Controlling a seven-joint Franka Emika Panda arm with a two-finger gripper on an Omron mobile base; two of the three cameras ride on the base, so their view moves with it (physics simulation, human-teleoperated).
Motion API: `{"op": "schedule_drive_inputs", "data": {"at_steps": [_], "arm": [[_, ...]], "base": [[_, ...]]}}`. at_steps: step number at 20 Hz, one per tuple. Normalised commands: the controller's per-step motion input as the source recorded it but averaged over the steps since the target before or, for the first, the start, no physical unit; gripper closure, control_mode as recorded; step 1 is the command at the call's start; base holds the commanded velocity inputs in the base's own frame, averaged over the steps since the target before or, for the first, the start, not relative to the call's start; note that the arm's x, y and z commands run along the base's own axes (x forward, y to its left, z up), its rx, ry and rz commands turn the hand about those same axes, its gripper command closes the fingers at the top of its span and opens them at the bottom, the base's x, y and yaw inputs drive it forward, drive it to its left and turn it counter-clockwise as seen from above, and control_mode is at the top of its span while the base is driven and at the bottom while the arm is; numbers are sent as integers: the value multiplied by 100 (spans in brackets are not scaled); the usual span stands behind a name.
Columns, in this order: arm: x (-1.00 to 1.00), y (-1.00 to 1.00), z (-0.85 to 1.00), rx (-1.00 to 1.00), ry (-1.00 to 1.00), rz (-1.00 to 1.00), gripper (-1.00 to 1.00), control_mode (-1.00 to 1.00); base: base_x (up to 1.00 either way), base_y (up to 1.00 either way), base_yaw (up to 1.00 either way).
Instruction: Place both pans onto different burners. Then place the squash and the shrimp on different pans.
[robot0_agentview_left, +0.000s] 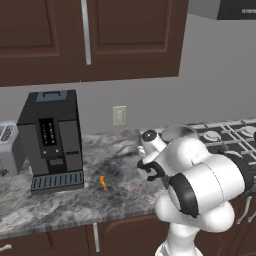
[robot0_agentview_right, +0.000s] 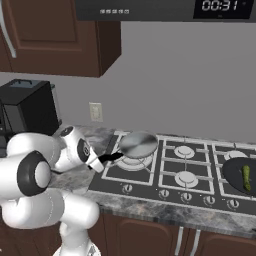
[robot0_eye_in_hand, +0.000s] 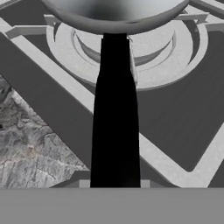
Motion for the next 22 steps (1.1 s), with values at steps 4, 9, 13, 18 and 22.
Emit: {"op": "schedule_drive_inputs", "data": {"at_steps": [4, 9, 13, 18, 22], "arm": [[6, 0, -1, 0, 9, 0, 100, -100], [0, 0, 0, 0, 6, 0, 100, -100], [0, 0, 0, 0, 7, 0, -100, -100], [0, 0, 0, 0, 8, 0, -100, -100], [-7, 0, 19, 0, 5, 0, -100, -100]], "base": [[0, 0, 0], [0, 0, 0], [0, 0, 0], [0, 0, 0], [0, 0, 0]]}}
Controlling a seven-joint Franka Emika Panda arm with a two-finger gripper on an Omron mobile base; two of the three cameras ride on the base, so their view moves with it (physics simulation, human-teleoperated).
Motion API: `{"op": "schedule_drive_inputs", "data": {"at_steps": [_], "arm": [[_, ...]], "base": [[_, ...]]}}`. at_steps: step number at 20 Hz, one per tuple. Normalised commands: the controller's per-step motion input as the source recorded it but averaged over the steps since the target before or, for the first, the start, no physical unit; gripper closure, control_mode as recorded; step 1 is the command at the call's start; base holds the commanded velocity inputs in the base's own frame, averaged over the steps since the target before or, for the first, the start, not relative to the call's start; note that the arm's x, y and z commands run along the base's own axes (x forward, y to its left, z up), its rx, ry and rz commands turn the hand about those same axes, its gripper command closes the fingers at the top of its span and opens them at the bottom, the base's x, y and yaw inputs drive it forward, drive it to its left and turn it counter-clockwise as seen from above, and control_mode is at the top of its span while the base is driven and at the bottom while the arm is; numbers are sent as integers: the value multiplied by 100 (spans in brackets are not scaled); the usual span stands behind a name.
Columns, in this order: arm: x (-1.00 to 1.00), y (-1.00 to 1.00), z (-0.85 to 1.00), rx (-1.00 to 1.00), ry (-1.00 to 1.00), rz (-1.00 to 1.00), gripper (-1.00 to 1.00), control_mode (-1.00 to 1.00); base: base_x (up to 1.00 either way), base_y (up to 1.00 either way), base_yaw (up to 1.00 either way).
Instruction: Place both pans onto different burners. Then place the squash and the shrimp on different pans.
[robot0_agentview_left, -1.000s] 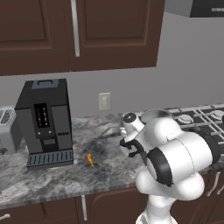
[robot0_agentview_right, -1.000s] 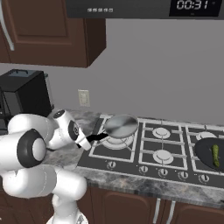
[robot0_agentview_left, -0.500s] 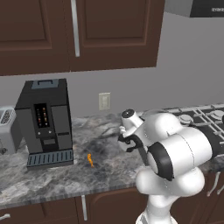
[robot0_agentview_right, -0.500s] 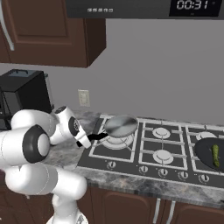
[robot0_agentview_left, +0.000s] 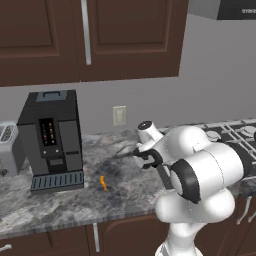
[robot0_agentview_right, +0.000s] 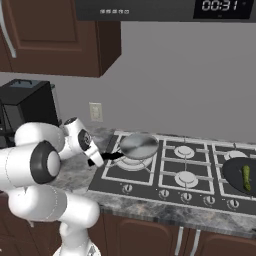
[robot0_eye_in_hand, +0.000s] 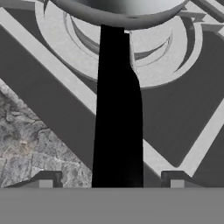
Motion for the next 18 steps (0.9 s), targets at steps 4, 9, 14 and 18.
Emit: {"op": "schedule_drive_inputs", "data": {"at_steps": [4, 9, 14, 18], "arm": [[-15, 1, 55, 0, 0, 0, -100, -100], [-16, 11, 53, 0, 5, 0, -100, -100], [-10, 48, 39, 0, 20, 0, -100, -100], [-12, 58, 20, 0, 22, 0, -100, -100]], "base": [[0, 0, 0], [0, 0, 0], [0, 0, 0], [0, 0, 0]]}}
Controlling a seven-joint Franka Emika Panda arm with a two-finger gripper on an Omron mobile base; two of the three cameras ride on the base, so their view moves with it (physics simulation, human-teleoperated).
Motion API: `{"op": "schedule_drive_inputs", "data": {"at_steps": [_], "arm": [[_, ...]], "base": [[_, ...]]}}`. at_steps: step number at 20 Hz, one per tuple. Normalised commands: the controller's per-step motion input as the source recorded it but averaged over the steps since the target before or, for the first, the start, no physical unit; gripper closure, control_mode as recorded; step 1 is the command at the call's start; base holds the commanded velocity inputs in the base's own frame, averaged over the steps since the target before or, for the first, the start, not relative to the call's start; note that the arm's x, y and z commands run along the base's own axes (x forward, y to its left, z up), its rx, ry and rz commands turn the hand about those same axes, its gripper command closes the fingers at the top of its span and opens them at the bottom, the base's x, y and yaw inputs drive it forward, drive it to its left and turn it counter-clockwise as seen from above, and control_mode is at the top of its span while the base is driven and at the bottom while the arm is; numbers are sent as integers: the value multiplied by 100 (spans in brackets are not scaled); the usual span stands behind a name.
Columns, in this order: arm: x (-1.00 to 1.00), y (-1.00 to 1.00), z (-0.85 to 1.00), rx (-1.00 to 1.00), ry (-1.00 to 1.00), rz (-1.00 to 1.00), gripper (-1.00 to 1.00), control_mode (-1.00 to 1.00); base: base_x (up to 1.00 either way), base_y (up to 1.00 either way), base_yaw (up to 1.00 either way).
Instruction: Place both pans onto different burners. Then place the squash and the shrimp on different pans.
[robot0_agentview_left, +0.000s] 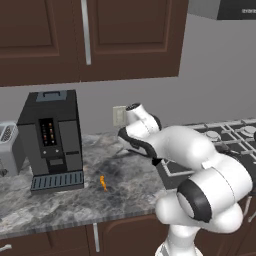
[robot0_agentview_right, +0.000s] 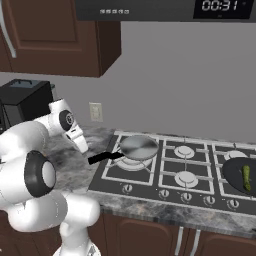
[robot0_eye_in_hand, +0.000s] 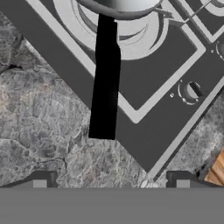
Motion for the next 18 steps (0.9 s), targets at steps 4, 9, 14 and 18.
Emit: {"op": "schedule_drive_inputs", "data": {"at_steps": [4, 9, 14, 18], "arm": [[-23, 62, 4, 1, 23, 1, -100, -100], [-15, 35, -1, 2, 12, 5, -100, -100], [-17, 0, -2, 5, -1, 13, -100, -100], [-21, 0, -9, 9, -9, 18, -100, -100]], "base": [[0, 0, 0], [0, 0, 0], [0, 0, 0], [0, 0, 0]]}}
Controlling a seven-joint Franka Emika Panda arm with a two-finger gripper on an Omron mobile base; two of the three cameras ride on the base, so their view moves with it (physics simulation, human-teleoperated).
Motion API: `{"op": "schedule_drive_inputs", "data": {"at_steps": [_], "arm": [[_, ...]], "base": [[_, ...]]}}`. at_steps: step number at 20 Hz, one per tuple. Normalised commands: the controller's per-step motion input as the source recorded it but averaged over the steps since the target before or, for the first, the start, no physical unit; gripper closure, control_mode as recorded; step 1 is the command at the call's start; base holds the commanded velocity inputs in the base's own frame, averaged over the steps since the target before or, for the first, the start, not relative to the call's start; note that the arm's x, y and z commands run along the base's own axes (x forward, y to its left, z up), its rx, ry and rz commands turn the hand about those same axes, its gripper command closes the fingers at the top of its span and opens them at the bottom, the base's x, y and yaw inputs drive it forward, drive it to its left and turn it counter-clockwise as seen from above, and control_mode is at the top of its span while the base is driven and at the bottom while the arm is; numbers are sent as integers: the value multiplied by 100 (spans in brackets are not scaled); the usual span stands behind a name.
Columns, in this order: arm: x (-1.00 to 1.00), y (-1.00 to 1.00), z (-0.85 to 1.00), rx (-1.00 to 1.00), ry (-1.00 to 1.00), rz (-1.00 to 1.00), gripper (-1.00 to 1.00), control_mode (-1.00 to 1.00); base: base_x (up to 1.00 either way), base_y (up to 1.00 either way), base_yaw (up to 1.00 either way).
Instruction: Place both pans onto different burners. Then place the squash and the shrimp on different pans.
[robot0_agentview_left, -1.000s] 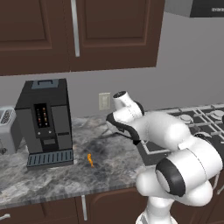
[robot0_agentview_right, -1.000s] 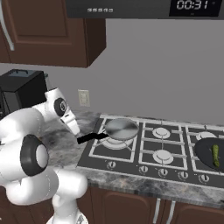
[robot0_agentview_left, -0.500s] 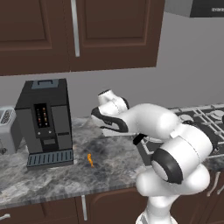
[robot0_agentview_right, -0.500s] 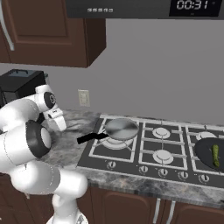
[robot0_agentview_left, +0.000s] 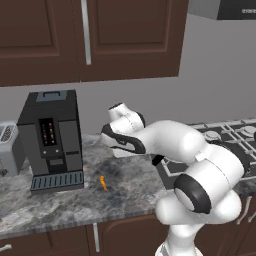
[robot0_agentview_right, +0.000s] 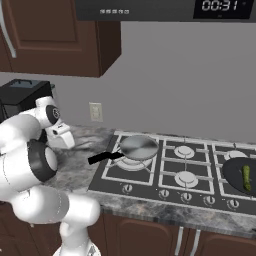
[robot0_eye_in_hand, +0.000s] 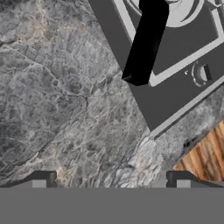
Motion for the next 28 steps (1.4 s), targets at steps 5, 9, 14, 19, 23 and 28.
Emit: {"op": "schedule_drive_inputs", "data": {"at_steps": [5, 9, 14, 19, 23, 28], "arm": [[-7, 0, 0, 25, -10, 17, -100, -100], [0, 0, 0, 29, -3, 19, -100, -100], [0, 3, -3, 20, -1, 21, -100, -100], [1, 28, -10, 10, 0, 15, -100, -100], [4, 51, -7, 1, -3, 9, -100, -100], [9, 46, -3, 0, -2, 9, -100, -100]], "base": [[0, 0, 0], [0, 0, 0], [0, 0, 0], [0, 0, 0], [0, 0, 0], [0, 0, 0]]}}
